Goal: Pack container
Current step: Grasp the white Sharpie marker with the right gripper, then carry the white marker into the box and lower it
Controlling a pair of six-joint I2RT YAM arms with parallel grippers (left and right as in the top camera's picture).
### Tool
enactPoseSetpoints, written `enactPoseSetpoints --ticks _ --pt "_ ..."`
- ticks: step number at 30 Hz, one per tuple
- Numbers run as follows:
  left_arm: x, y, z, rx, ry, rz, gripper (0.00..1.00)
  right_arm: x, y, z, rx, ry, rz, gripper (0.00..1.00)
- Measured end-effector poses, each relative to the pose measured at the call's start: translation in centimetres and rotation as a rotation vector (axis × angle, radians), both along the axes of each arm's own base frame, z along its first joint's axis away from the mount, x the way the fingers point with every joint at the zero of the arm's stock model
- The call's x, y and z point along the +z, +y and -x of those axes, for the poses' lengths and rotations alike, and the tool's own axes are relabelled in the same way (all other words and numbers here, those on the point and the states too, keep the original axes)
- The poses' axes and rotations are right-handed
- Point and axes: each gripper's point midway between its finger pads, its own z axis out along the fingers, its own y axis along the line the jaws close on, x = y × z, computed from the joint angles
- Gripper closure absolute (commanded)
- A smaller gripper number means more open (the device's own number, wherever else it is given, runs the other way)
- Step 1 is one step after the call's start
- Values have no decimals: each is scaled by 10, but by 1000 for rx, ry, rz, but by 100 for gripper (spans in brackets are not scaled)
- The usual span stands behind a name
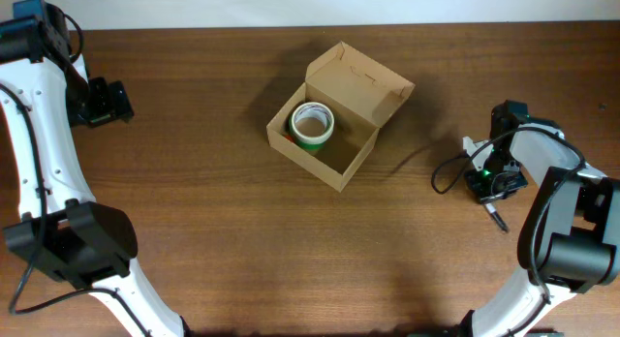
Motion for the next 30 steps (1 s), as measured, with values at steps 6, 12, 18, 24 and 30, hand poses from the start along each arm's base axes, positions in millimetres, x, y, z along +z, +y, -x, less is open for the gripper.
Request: enactPoseSetpoints --ticks 6,12,18,24,30 --pt "0 0 0 0 0 0 0 0 -1 -2 -24 -11 10 96" --pt "0 0 0 0 0 -1 0 10 12 -22 -82 -74 -74 96" --pt "0 0 0 0 -1 0 0 87 40 -91 -116 -253 -148 96" --pt "0 0 0 0 -1 -1 0 218 100 -139 -51 -486 -185 96" --pt "0 0 0 0 0 0 0 336 206 -131 173 -747 -280 96"
